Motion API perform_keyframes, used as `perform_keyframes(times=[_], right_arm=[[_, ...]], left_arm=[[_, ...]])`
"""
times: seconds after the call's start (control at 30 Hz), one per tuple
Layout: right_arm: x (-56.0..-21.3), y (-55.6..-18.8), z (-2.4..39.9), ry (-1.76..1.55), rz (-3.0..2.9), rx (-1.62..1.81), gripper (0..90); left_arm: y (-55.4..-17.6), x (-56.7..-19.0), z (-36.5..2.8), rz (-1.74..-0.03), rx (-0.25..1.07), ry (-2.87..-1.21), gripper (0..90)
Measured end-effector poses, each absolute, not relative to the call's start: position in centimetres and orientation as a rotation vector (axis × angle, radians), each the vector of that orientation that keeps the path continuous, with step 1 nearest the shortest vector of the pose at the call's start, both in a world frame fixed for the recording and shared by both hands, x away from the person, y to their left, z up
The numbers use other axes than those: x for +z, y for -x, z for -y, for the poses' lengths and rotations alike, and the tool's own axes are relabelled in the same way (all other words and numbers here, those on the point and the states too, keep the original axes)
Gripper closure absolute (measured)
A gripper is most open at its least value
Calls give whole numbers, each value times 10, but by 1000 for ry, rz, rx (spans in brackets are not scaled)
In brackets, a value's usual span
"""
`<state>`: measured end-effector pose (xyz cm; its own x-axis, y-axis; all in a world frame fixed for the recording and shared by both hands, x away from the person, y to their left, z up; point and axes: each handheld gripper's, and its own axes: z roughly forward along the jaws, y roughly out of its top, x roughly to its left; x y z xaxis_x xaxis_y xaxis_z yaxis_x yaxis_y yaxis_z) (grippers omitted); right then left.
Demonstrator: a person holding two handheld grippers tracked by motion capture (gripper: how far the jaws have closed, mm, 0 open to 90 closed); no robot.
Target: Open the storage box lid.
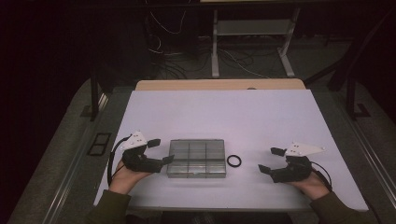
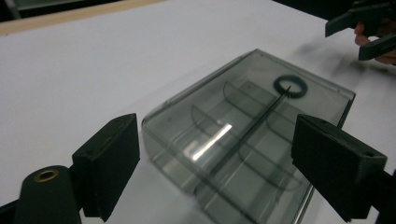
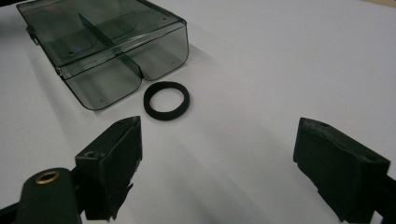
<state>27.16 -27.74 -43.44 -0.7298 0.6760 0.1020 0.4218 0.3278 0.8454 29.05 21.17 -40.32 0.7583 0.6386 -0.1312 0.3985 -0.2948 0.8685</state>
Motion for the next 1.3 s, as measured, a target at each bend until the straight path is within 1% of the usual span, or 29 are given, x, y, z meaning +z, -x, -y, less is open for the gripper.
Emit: perform_keyframes(times=[0.13,0.3,0.33,0.4,0.53,0.6,0.73,0.87,1.0,1.2,1.3], right_arm=[[-435,-272,273,-981,-2337,1359,146],[-435,-274,263,-975,-2363,1370,154],[-434,-274,261,-969,-2369,1368,166],[-433,-273,257,-969,-2386,1377,187],[-432,-273,251,-964,-2409,1380,238],[-431,-274,248,-965,-2415,1390,288],[-429,-276,240,-947,-2432,1422,384],[-429,-277,229,-900,-2469,1432,480],[-428,-278,219,-873,-2488,1439,594],[-428,-281,212,-834,-2511,1459,757],[-429,-281,210,-822,-2535,1456,824]], left_arm=[[-285,-411,-223,-813,292,-1924,195],[-278,-416,-232,-826,266,-1921,320],[-277,-417,-233,-827,260,-1922,354],[-276,-420,-235,-829,251,-1929,385],[-273,-423,-236,-829,240,-1945,508],[-272,-424,-236,-819,225,-1948,582],[-268,-428,-236,-813,217,-1973,703],[-266,-430,-235,-803,196,-1988,789],[-267,-431,-233,-785,170,-2011,876],[-269,-435,-226,-757,134,-2050,888],[-270,-435,-225,-749,129,-2059,888]])
